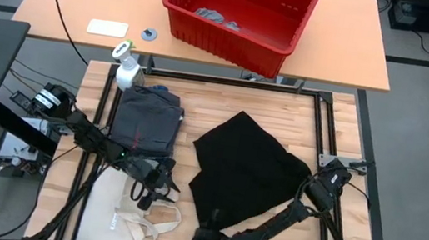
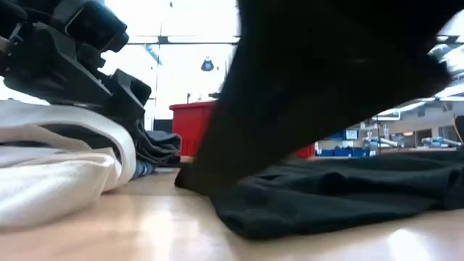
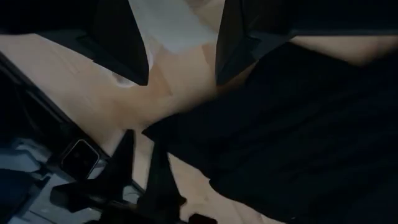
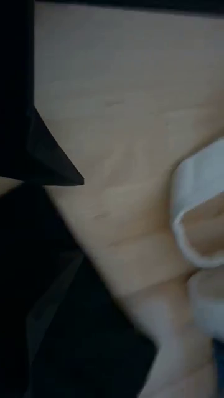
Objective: Fold Laundry from Bin
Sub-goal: Fold the black shirt
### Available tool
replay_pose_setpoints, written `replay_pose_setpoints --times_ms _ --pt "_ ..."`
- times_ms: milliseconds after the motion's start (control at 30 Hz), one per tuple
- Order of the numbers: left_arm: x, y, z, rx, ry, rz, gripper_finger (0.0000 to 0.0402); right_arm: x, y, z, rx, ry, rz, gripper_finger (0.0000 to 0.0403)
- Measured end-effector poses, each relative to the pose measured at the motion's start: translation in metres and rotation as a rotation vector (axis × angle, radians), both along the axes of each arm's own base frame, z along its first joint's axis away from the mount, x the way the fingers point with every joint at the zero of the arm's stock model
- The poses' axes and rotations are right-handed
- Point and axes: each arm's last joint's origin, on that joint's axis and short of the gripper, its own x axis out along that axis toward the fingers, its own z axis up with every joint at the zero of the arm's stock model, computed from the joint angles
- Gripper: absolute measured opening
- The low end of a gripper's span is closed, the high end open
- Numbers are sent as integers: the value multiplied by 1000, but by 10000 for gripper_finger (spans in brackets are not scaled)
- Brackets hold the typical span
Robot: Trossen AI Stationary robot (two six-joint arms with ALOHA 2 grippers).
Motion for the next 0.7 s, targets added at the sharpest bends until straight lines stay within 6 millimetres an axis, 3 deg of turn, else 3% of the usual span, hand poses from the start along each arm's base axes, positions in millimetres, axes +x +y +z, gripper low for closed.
replay_pose_setpoints --times_ms 233,700 --pt "-7 -14 0 6 -8 64 190 -28 16 -5 -24 -22 -118 188" --pt "-8 -14 0 -8 0 76 190 -29 -1 -27 9 20 -153 178"
